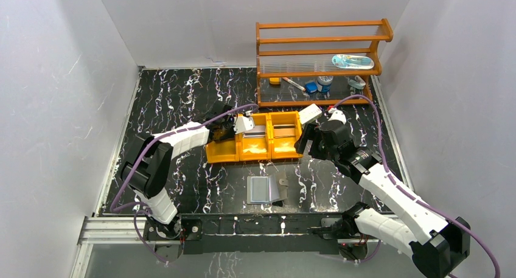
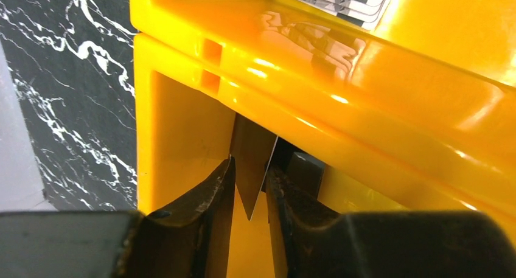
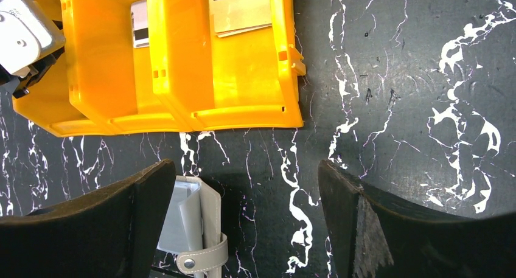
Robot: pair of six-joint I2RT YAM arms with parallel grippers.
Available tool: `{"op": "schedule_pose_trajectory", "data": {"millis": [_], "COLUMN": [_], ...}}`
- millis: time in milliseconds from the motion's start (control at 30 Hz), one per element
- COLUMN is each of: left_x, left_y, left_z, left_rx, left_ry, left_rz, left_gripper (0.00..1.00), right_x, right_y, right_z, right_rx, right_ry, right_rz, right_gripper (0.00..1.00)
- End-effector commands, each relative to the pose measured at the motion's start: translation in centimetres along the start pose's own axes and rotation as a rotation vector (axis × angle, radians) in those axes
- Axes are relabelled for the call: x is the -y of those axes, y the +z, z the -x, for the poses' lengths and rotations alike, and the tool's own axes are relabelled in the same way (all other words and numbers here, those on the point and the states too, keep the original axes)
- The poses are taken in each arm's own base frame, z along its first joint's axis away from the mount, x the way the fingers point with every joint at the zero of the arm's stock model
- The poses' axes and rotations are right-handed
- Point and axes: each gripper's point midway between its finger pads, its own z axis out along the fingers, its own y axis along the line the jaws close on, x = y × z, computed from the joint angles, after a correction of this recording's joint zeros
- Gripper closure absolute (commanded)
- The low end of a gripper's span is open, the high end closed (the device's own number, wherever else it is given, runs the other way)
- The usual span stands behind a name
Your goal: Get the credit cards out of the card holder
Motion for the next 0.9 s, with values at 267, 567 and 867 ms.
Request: {"op": "schedule_pose_trajectory", "data": {"millis": [267,567,867], "left_x": [-0.3,-1.3,1.2], "left_y": [-4.0,-9.4,-14.9], "left_z": [2.8,6.2,6.8], "left_rx": [0.134,0.336,0.492], "left_ry": [-0.11,-0.446,-0.962], "left_rz": [-0.02,0.02,-0.037], "left_gripper": [0.59,0.45,0.35], "right_x": [-0.4,-2.8,-8.4], "right_y": [-0.3,-1.0,-2.9], "right_z": [1.2,1.0,-1.5], "right_rx": [0.031,-0.003,-0.15], "right_ry": [0.012,0.013,0.016], "right_rz": [0.007,0.131,0.47], "right_gripper": [0.05,0.04,0.21]}}
